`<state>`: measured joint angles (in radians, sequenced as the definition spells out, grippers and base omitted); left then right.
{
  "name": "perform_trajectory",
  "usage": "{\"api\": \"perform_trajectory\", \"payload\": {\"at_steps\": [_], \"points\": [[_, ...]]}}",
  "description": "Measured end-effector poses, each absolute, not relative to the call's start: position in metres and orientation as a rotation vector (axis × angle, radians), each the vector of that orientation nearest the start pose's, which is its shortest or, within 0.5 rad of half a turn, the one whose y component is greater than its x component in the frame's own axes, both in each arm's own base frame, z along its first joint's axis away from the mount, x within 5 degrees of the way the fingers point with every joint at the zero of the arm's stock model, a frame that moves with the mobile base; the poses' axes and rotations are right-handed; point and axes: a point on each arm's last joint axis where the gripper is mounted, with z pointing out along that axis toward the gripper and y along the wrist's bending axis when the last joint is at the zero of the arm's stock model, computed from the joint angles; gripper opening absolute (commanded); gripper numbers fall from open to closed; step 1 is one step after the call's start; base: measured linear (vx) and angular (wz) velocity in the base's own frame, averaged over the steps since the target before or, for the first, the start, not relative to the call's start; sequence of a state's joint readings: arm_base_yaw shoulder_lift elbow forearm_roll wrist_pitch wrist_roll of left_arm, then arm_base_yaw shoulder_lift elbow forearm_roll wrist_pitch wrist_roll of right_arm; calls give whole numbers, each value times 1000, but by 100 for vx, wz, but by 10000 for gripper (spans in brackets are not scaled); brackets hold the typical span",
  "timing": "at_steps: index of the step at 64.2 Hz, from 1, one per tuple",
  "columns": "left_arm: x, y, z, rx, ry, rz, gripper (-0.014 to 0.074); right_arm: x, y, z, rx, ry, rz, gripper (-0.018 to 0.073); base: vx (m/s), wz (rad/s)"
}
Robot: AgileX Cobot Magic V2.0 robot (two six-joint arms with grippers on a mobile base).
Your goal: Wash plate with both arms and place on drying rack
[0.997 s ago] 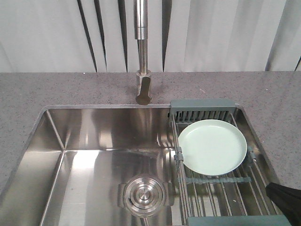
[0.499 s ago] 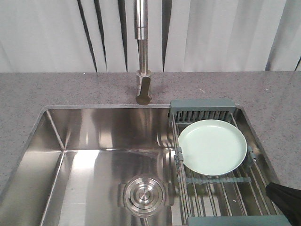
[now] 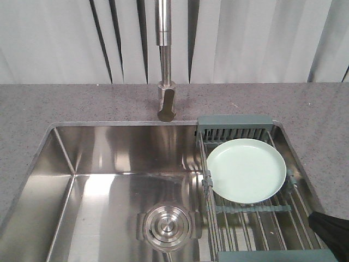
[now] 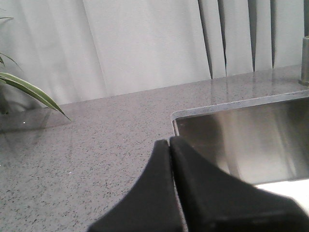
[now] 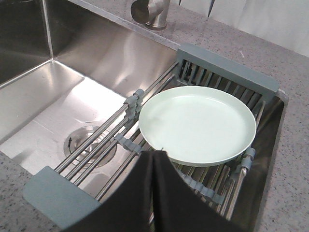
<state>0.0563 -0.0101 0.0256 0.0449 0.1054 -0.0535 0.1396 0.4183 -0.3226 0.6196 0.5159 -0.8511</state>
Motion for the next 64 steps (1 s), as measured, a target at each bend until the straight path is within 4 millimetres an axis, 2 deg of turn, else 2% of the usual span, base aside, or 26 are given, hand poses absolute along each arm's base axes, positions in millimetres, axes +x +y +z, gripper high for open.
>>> {"api": "perform_trajectory", "payload": {"at_steps": [19,34,44,53,64], "points": [[57,4,195,-56,1604,41,-6,83,37,253,-600,1900,189,-4,0,0],[57,4,195,-56,1604,41,-6,74,30,218,-381,1897,231,-4,0,0],[57,4,195,-56,1604,41,-6,68,19,202,-203,1802,184,-4,0,0],[57,4,195,-56,1604,41,-6,63,12,190,-125,1715,157,-4,0,0],[57,4,195,-56,1604,41,-6,57,9,196,-124,1590,111,-4,0,0]]}}
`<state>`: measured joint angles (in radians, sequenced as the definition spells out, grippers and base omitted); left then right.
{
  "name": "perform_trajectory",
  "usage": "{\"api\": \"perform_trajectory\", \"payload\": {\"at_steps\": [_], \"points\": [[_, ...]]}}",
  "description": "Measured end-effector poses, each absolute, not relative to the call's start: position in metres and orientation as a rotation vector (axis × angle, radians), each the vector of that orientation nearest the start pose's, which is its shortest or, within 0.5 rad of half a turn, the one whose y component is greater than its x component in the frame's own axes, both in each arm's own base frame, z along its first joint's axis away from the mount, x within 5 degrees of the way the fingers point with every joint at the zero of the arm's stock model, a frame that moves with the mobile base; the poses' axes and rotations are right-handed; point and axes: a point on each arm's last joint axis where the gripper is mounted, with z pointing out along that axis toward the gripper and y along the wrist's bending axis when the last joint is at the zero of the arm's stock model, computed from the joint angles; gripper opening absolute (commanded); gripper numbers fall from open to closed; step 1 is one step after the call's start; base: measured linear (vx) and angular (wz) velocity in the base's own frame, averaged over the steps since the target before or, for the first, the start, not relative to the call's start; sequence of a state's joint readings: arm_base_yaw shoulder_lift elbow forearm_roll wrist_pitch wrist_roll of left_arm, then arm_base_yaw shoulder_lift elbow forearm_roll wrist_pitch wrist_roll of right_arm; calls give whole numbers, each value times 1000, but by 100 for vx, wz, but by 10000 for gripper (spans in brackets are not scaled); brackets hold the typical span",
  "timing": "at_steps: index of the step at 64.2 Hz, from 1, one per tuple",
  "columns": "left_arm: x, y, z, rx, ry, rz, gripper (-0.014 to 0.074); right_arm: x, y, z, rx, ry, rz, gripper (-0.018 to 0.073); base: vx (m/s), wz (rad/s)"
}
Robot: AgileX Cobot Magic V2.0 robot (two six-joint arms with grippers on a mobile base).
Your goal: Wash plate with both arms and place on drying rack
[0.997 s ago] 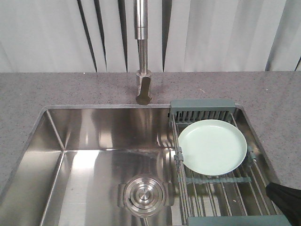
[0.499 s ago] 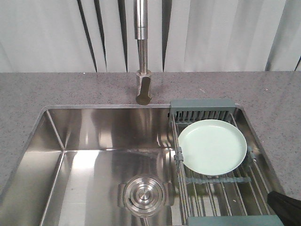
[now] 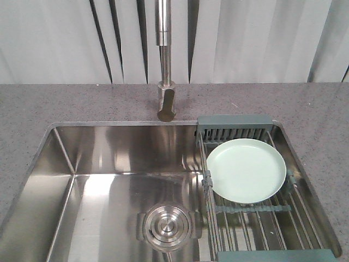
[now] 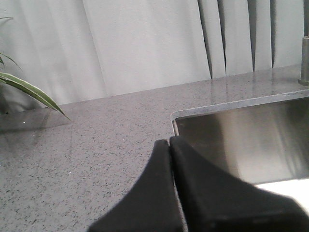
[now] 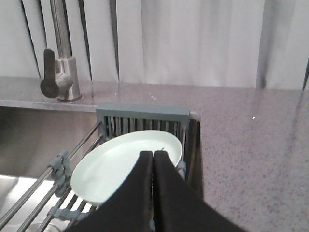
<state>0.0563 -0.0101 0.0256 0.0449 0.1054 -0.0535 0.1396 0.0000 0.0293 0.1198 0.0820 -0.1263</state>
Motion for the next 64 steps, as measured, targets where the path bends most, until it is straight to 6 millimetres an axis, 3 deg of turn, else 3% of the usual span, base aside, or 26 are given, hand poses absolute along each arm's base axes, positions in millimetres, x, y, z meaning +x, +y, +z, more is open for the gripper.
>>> {"api": "perform_trajectory", "payload": {"at_steps": [15,33,64], "points": [[56,4,196,-56,1602,41,-6,56,8,199,-134,1550,83,-4,0,0],[57,4,195,-56,1603,41,-6,57,2,203,7,1510,50,-4,0,0],[57,4,195,-56,1603,41,-6,57,2,203,16,1510,60,-4,0,0]]}}
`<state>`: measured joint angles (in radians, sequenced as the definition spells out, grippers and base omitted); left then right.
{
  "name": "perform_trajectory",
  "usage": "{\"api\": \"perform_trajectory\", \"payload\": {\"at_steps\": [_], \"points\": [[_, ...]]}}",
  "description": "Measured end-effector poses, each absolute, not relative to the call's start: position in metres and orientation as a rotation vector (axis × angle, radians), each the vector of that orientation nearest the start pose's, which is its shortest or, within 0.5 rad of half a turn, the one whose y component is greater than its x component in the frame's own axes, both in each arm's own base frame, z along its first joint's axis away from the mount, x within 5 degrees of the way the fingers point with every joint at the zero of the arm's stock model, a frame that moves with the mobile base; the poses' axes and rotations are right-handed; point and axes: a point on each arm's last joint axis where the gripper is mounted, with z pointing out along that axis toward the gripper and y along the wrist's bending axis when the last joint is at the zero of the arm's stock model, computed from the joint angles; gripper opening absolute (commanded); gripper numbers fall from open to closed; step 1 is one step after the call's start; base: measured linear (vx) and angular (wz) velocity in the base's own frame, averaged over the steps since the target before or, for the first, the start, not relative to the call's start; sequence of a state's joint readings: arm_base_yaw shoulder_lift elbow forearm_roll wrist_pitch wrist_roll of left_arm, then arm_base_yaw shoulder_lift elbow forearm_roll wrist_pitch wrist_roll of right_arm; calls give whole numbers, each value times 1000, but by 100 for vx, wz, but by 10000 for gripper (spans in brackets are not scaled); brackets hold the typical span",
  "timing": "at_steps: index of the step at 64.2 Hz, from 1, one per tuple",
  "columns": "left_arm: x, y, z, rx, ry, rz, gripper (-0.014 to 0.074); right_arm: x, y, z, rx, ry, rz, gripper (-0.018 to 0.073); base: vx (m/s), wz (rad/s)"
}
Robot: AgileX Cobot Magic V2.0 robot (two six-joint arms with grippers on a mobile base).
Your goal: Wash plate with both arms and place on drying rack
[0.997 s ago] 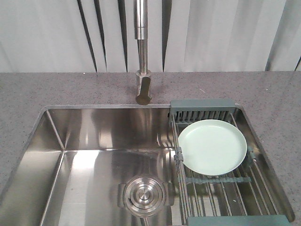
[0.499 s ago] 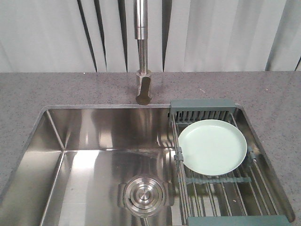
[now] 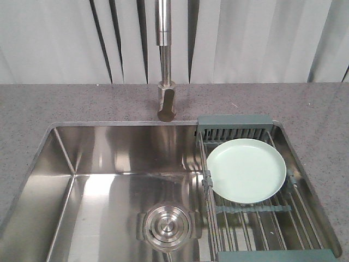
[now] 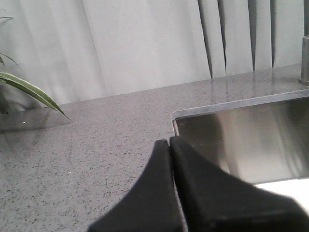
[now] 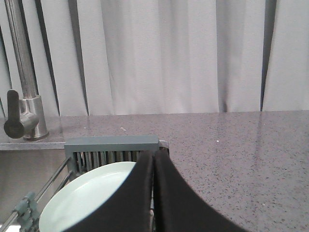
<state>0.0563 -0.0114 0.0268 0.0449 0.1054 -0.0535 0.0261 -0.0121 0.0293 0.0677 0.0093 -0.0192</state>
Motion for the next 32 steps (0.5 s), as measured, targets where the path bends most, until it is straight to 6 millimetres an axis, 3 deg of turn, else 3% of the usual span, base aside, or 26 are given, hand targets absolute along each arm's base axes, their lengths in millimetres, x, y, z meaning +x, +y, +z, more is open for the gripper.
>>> {"api": "perform_trajectory", "payload": {"at_steps": [32], "points": [[57,4,195,-56,1603,41,-6,57,2,203,16,1510,60,-4,0,0]]}}
